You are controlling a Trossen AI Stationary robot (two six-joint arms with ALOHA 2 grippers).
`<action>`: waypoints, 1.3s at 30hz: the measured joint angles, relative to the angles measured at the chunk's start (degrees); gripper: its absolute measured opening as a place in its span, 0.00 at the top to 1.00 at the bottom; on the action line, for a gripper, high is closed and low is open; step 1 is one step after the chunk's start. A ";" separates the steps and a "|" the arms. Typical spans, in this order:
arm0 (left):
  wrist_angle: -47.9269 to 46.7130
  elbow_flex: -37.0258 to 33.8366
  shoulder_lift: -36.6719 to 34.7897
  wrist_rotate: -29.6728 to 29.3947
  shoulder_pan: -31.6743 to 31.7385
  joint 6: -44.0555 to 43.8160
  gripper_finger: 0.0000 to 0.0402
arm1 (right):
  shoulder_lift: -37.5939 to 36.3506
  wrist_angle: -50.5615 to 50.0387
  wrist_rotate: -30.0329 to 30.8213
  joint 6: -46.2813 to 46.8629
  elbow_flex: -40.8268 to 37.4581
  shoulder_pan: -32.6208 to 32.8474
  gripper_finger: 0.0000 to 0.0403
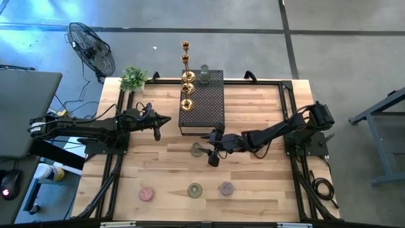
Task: Pick & Place candle stick holders
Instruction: Put the left transparent candle holder on the shelf aligned with the other transparent candle holder
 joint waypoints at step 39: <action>-1.03 0.04 0.02 0.00 -0.02 -0.02 0.98 | 12.48 -8.41 -3.29 -0.63 10.43 -2.12 0.51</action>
